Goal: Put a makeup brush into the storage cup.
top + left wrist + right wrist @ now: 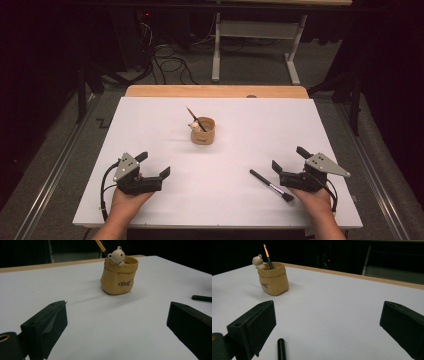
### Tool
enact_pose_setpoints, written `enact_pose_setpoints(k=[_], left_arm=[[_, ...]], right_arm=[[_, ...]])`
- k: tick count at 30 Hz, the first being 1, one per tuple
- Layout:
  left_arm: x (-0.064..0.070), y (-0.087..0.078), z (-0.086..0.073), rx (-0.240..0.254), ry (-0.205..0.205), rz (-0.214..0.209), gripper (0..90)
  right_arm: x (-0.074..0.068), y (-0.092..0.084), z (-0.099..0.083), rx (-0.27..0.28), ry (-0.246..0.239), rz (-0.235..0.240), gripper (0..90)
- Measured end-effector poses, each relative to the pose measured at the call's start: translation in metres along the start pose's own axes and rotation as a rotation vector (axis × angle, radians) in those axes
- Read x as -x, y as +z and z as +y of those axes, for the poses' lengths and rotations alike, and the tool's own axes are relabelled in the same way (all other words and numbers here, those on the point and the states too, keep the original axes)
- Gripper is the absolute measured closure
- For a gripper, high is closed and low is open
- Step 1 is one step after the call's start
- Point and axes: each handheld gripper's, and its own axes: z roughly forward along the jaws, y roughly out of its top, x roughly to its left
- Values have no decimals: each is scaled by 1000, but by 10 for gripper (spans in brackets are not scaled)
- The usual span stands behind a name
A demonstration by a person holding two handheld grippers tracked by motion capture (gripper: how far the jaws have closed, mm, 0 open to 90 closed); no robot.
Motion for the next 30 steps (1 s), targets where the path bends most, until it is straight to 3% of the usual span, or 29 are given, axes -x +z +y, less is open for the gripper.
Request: enact_pose_setpoints(k=[7,18,30], left_arm=[[3,-3,2,9,-3,-37,60],[0,-4,2,23,-1,-32,56],[1,-7,2,30,-6,-37,54]], right_arm=[[3,-5,1,-46,-12,-20,15],[1,1,-2,-207,-31,-10,21],[4,2,0,-308,-18,-37,40]])
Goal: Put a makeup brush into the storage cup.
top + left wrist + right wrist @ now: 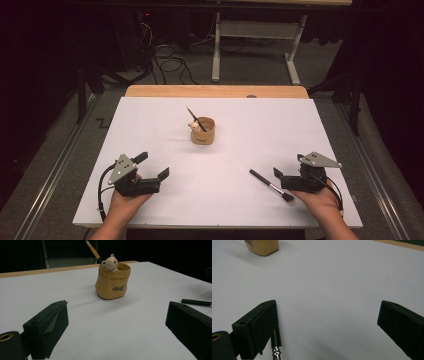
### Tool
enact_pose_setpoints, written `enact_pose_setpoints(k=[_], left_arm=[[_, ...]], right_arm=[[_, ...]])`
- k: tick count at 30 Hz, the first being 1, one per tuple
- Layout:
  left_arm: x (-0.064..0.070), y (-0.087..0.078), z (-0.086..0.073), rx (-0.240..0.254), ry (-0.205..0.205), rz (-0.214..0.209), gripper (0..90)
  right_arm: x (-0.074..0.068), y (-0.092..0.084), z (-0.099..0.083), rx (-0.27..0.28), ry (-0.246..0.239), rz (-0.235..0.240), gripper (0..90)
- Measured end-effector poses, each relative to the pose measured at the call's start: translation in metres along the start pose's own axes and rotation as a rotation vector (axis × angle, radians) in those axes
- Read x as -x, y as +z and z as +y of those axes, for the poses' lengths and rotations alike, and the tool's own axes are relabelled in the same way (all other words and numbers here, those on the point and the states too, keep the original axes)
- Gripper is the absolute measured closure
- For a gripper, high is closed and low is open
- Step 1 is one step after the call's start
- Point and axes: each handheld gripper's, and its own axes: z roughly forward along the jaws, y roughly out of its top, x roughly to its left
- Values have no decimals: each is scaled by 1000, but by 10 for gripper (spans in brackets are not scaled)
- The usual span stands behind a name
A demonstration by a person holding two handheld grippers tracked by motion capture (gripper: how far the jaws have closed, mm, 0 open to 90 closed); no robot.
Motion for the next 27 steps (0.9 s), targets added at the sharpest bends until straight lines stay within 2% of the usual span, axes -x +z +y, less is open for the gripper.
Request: enact_pose_setpoints(k=[12,18,27], left_arm=[[0,1,-1,-10,4,-10,53],[0,1,-1,-11,2,-12,53],[1,2,-1,-15,-3,-14,54]], right_arm=[[2,4,-4,-176,-53,24,58],[3,2,-4,-244,-55,47,84],[4,-1,1,-313,-34,61,99]])
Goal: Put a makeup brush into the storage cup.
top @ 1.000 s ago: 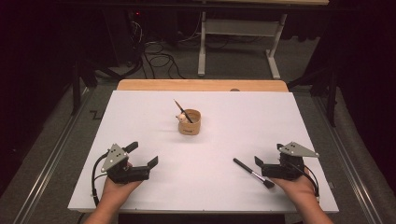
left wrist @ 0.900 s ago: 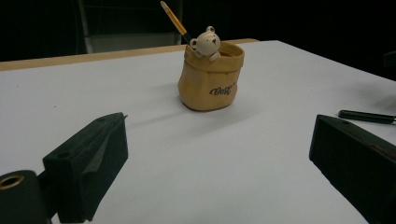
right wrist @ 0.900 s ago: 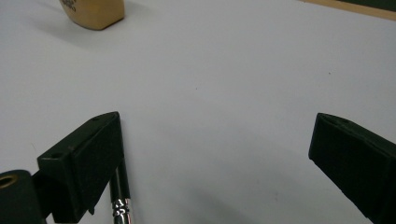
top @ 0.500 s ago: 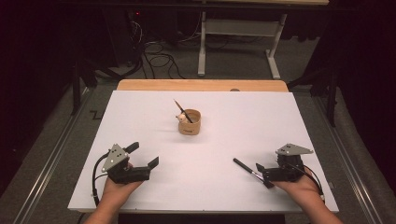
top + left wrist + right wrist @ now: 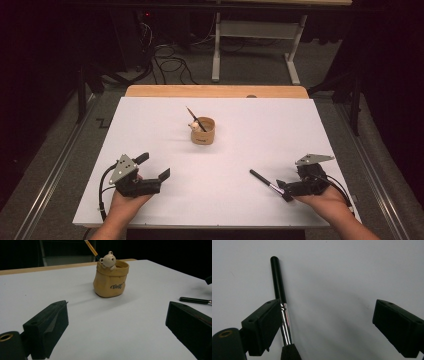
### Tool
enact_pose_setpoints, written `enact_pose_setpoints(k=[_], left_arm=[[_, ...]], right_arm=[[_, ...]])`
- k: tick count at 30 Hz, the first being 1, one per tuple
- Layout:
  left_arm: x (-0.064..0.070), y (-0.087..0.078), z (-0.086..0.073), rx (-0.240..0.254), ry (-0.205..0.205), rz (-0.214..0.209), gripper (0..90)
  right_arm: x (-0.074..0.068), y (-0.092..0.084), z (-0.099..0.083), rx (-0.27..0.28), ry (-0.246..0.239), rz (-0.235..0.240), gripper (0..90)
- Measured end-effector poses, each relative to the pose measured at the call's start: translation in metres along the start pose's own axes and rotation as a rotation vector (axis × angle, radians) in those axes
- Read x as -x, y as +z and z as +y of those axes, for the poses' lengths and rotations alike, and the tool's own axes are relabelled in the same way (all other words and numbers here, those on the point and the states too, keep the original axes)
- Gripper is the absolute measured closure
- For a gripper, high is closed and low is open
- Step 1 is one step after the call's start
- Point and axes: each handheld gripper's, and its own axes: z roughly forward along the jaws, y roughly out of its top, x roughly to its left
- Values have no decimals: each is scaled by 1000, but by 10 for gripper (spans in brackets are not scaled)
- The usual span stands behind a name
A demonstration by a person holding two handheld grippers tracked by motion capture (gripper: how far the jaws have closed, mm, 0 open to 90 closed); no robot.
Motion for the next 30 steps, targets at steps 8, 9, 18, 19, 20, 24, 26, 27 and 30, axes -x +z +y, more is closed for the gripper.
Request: enact_pose_setpoints(k=[8,9,18,19,20,24,26,27,30], left_arm=[[0,1,-1,-7,-1,-5,54],[0,1,-1,-7,-1,-6,53],[1,2,-1,-8,-3,-11,53],[1,2,-1,-8,-3,-11,53],[1,1,-1,-15,5,-13,53],[2,3,-2,-13,1,-15,53],[2,3,-2,-13,2,-18,53],[2,3,-2,-13,2,-18,53],[2,3,-2,-13,1,-19,53]], right_arm=[[-2,-1,0,-70,-1,16,116],[-2,-1,0,-80,-1,29,117],[-5,-2,-1,-159,-7,48,133],[-5,-2,-1,-166,-5,53,138],[-5,-2,-1,-175,1,53,141],[-7,0,0,-222,-16,57,151],[-8,1,2,-242,-21,64,153],[-9,1,3,-261,-29,61,153],[-12,1,6,-281,-47,59,156]])
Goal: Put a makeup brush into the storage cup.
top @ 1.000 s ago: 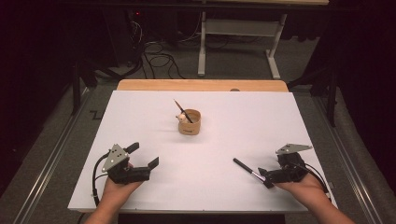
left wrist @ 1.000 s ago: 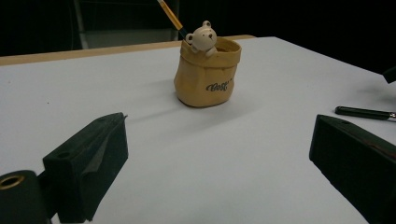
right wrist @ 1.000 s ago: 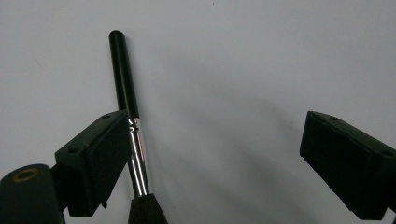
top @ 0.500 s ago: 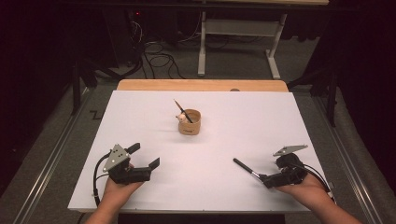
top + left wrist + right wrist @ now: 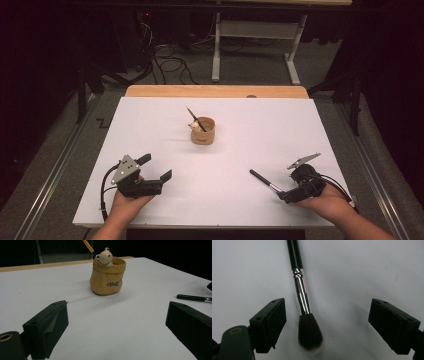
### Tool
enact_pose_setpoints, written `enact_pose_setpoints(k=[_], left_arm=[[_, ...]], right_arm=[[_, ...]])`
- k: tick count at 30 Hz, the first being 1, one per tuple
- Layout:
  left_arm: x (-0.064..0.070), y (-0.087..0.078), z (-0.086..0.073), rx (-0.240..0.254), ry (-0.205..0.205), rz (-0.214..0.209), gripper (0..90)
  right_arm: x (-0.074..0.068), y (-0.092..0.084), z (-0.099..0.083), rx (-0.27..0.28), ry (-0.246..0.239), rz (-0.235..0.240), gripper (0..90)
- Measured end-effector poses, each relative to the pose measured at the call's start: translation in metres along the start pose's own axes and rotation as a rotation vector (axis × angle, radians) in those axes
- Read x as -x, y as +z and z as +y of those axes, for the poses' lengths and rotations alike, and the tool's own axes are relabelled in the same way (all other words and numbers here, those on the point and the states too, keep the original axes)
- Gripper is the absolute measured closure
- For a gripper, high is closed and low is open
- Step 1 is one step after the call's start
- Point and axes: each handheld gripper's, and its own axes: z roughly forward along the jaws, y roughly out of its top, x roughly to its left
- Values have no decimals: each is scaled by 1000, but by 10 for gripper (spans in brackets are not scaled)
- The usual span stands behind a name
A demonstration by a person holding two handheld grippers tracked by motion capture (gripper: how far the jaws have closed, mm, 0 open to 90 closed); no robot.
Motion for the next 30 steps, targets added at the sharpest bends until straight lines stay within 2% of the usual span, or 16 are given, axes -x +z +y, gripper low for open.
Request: enact_pose_setpoints(k=[4,15,18,26,27,28,29,30], left_arm=[[0,0,0,-2,2,-2,53],[1,1,-1,-3,7,-10,52],[1,1,-1,-4,7,-9,52],[1,0,0,-1,8,-10,53],[1,0,0,-1,8,-10,53],[1,0,0,0,8,-10,52],[1,0,0,-1,8,-10,53],[1,0,0,-1,8,-11,53]], right_arm=[[-2,0,4,-49,-14,0,160],[-8,1,13,-140,-41,-32,189],[-10,1,16,-138,-36,-23,221],[-17,0,27,-137,-62,-27,343],[-17,0,28,-133,-62,-24,355],[-19,0,29,-139,-40,-25,368],[-18,1,30,-131,-62,-27,381],[-18,1,31,-131,-59,-28,389]])
